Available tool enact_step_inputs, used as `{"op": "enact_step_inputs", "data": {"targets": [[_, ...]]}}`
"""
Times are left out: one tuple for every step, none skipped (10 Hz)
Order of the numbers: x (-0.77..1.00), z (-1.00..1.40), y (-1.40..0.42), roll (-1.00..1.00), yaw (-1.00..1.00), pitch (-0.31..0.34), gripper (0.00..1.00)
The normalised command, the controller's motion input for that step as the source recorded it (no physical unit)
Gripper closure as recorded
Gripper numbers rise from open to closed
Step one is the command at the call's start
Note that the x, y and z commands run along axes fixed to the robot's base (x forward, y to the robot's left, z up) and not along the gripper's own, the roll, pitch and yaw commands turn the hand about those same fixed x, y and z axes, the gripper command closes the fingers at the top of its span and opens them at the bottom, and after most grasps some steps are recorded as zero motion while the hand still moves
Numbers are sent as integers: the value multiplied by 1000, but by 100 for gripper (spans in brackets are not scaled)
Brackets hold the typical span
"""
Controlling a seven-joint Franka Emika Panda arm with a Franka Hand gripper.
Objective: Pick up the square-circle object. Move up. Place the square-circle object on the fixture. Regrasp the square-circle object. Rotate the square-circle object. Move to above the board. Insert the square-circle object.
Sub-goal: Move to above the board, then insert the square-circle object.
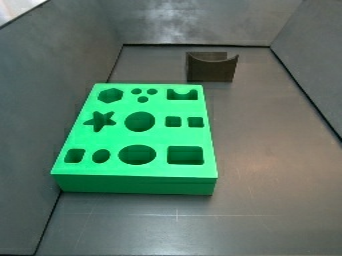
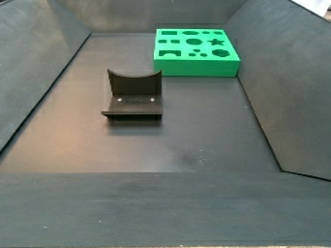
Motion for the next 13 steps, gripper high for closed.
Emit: {"op": "enact_step_inputs", "data": {"targets": [[194, 139, -1000, 30, -24, 171, 100], [200, 143, -1000, 12, -3, 142, 100], [209, 147, -1000, -2, -1, 126, 100], [218, 147, -1000, 2, 7, 121, 100], [234, 152, -1000, 10, 8, 120, 100], [252, 156, -1000, 4, 12, 125, 100], [279, 165, -997, 7, 10, 129, 100], [218, 123, -719, 14, 11, 133, 100], [180, 95, -520, 17, 7, 135, 100], [116, 53, -249, 18, 13, 110, 100], [-206, -214, 0, 0, 0, 0, 100], [-43, -240, 80, -74, 0, 17, 100], [0, -237, 0, -4, 0, 83, 100]]}}
